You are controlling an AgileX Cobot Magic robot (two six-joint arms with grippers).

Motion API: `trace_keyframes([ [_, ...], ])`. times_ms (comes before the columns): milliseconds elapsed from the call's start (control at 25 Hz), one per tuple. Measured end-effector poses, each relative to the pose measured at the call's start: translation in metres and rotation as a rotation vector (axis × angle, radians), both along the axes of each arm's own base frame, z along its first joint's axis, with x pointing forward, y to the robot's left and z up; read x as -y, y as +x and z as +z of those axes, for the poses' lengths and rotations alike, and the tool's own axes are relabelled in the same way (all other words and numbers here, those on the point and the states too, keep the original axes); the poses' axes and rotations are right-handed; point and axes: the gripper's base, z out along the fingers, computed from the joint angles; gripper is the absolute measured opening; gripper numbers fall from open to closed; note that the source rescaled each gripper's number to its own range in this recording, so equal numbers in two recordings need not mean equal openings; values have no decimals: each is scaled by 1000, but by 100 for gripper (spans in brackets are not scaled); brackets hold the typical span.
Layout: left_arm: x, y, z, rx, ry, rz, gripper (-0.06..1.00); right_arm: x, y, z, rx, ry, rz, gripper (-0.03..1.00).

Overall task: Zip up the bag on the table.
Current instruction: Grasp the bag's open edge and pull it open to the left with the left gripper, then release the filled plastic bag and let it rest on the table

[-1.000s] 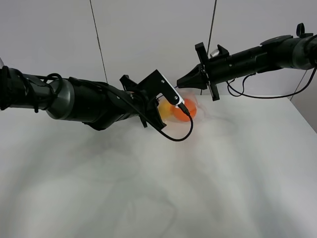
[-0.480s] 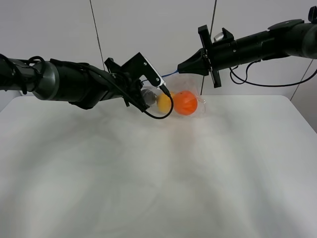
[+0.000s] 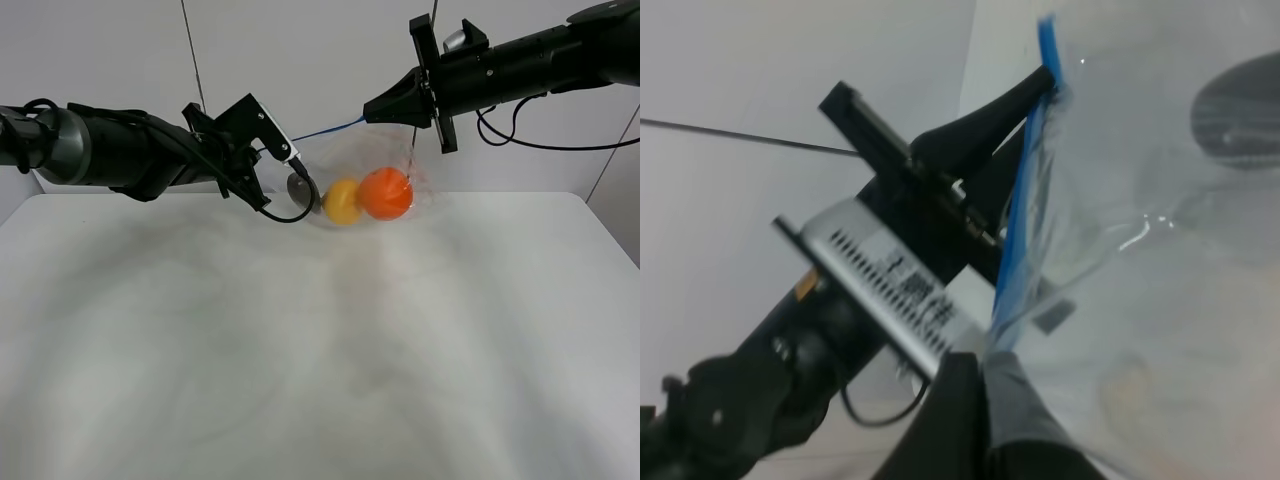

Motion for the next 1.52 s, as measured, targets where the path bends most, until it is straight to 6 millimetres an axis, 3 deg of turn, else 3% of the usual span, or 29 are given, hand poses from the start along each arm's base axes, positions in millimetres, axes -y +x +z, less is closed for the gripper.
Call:
trace_keyframes([
  [360,-41,12,0,-3,-1,91,0,1,-11,22,50,-7,0,0],
  [760,-59,13,-1,-65,-27,69,0,0,-11,22,56,-16,-7,0],
  [1000,-59,13,-1,-72,-34,68,2,0,-11,22,56,-21,-4,0],
  [1080,-66,15,-1,-62,-45,104,13,2,-13,22,49,-20,12,0],
  [1200,-76,17,-5,-67,-70,147,54,4,-15,27,56,-17,16,0],
  [1320,-76,17,-5,-75,-110,162,85,4,-16,28,56,-17,21,0],
  [1400,-75,17,-5,-80,-131,170,94,4,-16,28,56,-17,21,0],
  [1520,-72,14,-2,-102,-156,143,99,4,-16,27,59,-19,23,0],
])
